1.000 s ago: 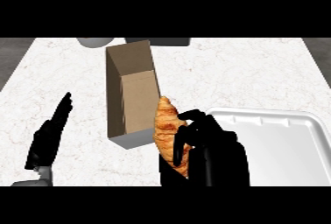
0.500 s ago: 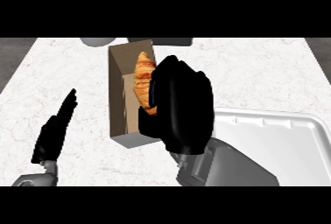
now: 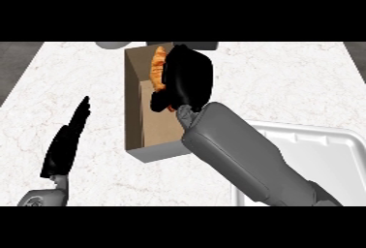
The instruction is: Pick the croissant from the tray and place it in the cardboard box
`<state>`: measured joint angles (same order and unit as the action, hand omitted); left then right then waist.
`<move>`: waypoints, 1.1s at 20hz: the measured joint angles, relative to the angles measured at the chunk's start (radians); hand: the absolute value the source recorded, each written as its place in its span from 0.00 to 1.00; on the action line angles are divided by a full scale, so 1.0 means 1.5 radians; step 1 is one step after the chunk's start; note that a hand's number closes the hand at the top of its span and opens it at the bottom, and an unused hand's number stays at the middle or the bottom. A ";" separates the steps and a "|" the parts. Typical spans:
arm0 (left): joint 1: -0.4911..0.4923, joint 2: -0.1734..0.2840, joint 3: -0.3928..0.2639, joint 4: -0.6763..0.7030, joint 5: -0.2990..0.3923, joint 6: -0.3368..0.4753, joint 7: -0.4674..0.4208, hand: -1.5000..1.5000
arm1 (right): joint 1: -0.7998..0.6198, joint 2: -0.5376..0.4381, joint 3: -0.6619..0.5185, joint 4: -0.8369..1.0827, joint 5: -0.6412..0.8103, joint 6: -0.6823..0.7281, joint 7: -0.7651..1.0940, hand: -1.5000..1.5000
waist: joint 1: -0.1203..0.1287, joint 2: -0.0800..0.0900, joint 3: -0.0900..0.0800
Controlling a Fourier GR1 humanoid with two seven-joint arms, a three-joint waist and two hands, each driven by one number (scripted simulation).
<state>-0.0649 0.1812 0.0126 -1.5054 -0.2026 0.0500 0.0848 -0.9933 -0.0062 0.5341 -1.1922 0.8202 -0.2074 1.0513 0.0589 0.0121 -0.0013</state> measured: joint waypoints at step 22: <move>-0.004 -0.001 0.008 -0.009 0.002 -0.004 0.013 0.50 | -0.054 0.000 -0.027 0.255 -0.187 -0.470 -0.144 0.00 | -0.002 -0.001 0.001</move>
<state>-0.0702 0.1798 0.0247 -1.5189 -0.2002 0.0437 0.1039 -1.0747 -0.0067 0.4940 -0.8091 0.5399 -0.9120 0.8354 0.0553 0.0107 0.0004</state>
